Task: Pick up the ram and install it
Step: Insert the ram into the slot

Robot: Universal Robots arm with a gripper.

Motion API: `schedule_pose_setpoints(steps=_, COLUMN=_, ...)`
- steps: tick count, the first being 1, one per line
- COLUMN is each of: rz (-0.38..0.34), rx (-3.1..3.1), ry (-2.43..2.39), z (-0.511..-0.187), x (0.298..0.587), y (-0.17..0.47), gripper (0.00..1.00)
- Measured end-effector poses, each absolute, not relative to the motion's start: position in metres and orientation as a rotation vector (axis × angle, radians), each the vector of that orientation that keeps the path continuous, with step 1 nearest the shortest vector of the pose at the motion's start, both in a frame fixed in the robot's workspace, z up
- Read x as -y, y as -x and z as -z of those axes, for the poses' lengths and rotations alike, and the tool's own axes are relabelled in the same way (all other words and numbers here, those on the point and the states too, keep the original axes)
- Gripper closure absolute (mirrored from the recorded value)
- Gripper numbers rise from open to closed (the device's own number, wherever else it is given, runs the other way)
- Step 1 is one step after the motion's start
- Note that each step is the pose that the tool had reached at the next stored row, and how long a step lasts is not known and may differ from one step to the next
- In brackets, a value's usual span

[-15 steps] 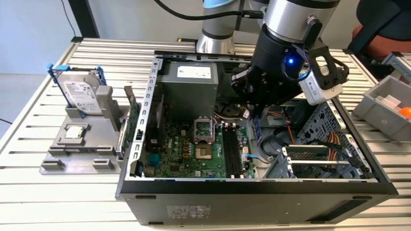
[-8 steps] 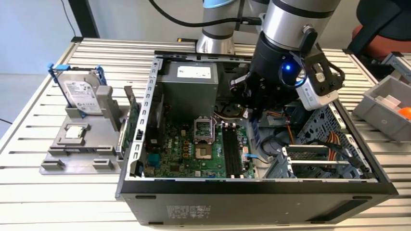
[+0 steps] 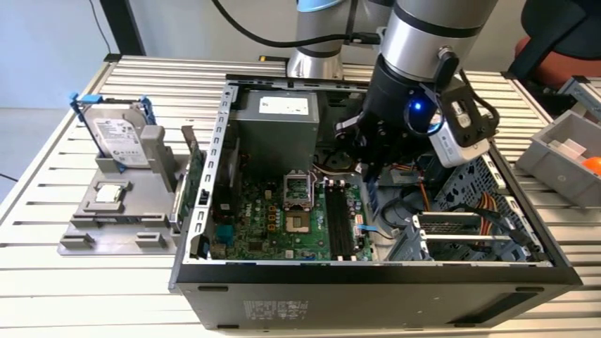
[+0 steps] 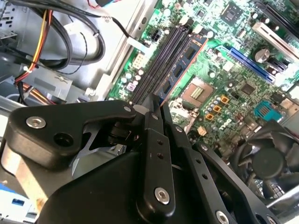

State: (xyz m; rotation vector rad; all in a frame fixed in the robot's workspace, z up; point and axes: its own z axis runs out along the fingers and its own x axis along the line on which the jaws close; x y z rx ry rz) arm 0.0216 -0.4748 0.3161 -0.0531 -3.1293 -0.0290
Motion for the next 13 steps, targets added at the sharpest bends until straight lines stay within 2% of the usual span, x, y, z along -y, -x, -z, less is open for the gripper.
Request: schedule_pose_setpoints(steps=13, rz=0.029, rx=3.132, ry=0.054, z=-0.3, x=0.475, y=-0.022, gripper=1.0)
